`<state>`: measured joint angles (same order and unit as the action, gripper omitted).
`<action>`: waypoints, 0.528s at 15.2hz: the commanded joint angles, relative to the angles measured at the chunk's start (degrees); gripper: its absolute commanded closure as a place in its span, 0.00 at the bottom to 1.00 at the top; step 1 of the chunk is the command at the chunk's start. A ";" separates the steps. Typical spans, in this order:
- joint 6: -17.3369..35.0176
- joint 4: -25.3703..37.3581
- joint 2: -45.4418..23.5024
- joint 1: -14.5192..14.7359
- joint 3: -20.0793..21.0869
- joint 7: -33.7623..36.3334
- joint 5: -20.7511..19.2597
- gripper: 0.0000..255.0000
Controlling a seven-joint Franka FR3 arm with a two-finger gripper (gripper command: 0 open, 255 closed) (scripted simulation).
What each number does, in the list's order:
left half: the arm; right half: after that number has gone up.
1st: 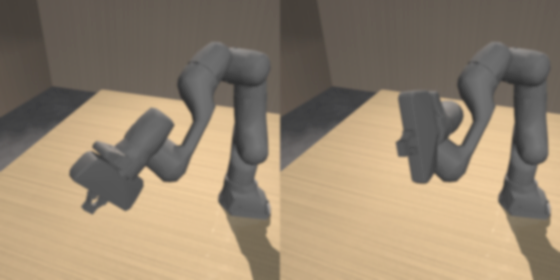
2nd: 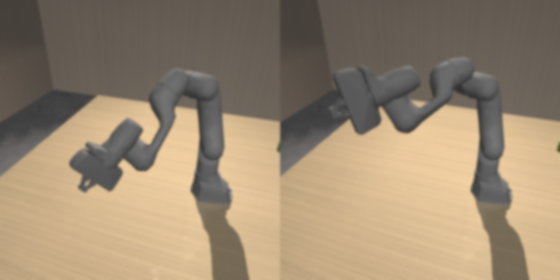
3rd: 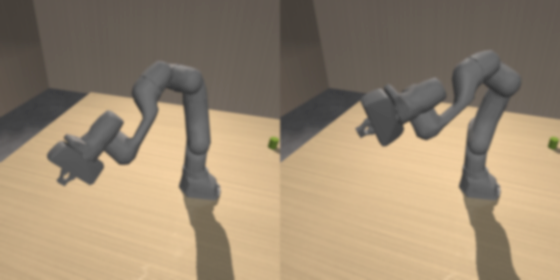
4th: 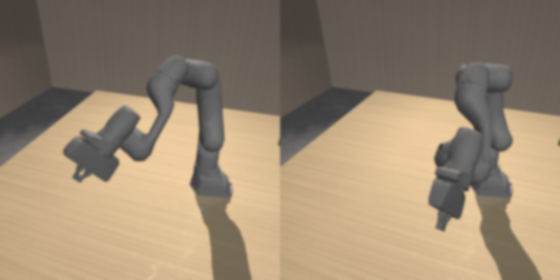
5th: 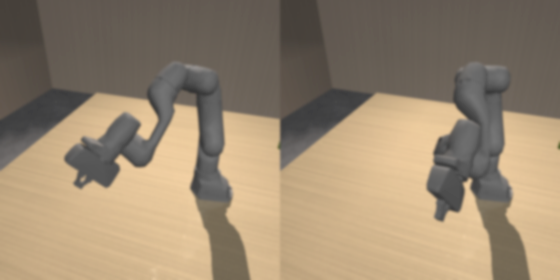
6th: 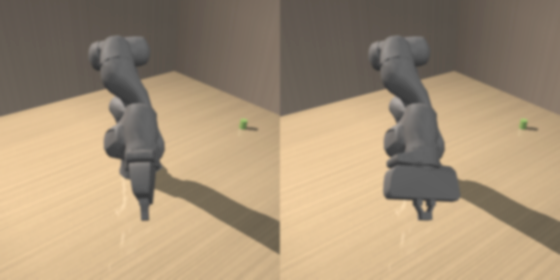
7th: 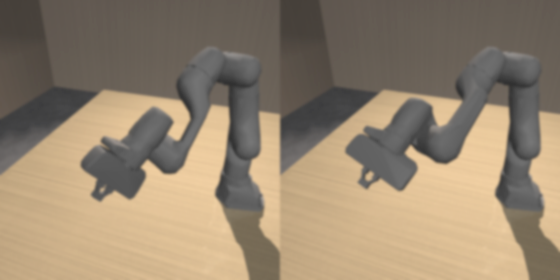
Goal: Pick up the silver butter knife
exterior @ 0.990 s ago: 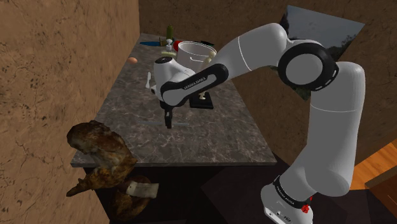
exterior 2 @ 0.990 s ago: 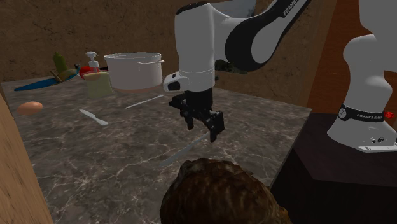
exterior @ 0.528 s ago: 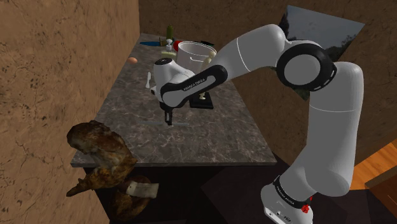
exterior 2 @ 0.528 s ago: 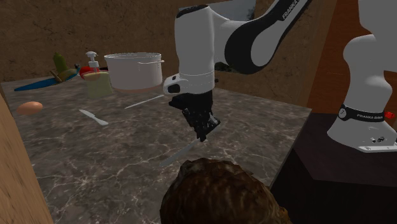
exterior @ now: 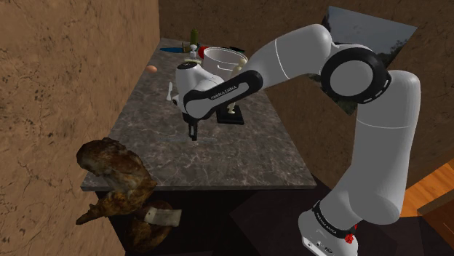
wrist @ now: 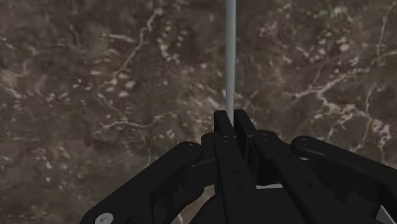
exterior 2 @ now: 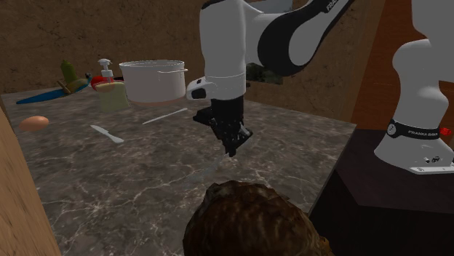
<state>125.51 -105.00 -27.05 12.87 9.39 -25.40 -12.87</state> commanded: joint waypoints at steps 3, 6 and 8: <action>-2.35 0.65 1.75 -0.19 0.26 -0.60 0.56 1.00; -4.14 1.20 3.03 -0.29 0.44 -0.99 0.96 1.00; -5.35 1.64 3.83 -0.34 0.55 -1.25 1.22 1.00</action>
<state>120.85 -103.69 -23.57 12.54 9.89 -26.51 -11.79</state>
